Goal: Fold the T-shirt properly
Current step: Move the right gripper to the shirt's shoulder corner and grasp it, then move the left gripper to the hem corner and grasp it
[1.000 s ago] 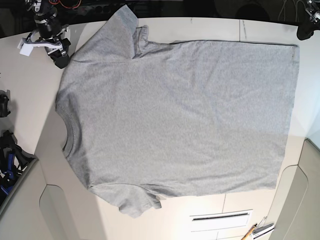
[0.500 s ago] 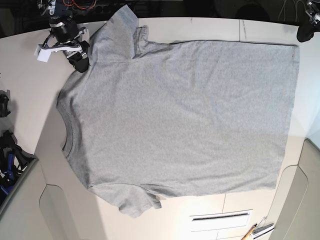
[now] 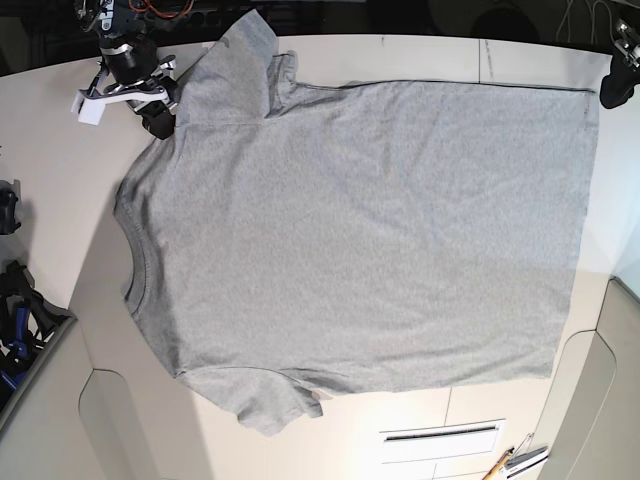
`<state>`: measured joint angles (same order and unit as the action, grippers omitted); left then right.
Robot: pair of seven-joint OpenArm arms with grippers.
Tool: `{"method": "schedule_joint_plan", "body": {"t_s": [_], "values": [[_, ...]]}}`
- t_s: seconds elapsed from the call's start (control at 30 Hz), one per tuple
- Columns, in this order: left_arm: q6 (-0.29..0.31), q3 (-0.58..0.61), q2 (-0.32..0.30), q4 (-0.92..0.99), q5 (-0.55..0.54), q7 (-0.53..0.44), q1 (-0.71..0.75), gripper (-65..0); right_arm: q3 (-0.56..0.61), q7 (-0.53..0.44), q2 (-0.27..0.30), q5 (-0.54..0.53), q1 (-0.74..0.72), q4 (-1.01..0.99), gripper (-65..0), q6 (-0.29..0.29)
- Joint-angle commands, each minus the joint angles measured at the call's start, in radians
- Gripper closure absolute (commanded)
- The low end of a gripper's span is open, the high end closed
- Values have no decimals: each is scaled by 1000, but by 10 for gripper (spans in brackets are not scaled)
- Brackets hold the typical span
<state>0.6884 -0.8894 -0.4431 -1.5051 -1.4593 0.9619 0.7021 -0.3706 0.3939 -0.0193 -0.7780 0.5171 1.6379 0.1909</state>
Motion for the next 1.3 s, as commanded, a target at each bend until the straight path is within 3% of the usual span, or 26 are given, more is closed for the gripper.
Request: {"method": "schedule_joint_plan", "body": {"t_s": [0.0, 0.07, 0.23, 0.4, 0.67, 0.83, 0.97, 1.27], "values": [[10, -11, -18, -12, -24, -16, -5, -259, -1, 2, 2, 4, 5, 10, 0, -2], [10, -11, -18, -12, -9, -28, -31, -259, -1, 2, 3, 4, 4, 10, 0, 2], [10, -11, -21, -12, 167, -127, -79, -259, -1, 2, 3, 4, 4, 10, 0, 53], [10, -11, -21, -9, 276, -187, -90, -259, -1, 2, 3, 4, 4, 10, 0, 53], [10, -11, -21, 151, 298, -188, -126, -260, -1, 2, 3, 4, 0, 10, 0, 53], [10, -11, -20, 267, 216, -137, -153, -260, -1, 3, 3, 5, -13, 10, 0, 53], [10, 1, -20, 278, 158, -89, -153, -260, -1, 3, 3, 5, -13, 10, 0, 53], [10, 122, -19, 279, 168, -129, -167, -260, -1, 3, 3, 4, -12, 10, 0, 53]]}}
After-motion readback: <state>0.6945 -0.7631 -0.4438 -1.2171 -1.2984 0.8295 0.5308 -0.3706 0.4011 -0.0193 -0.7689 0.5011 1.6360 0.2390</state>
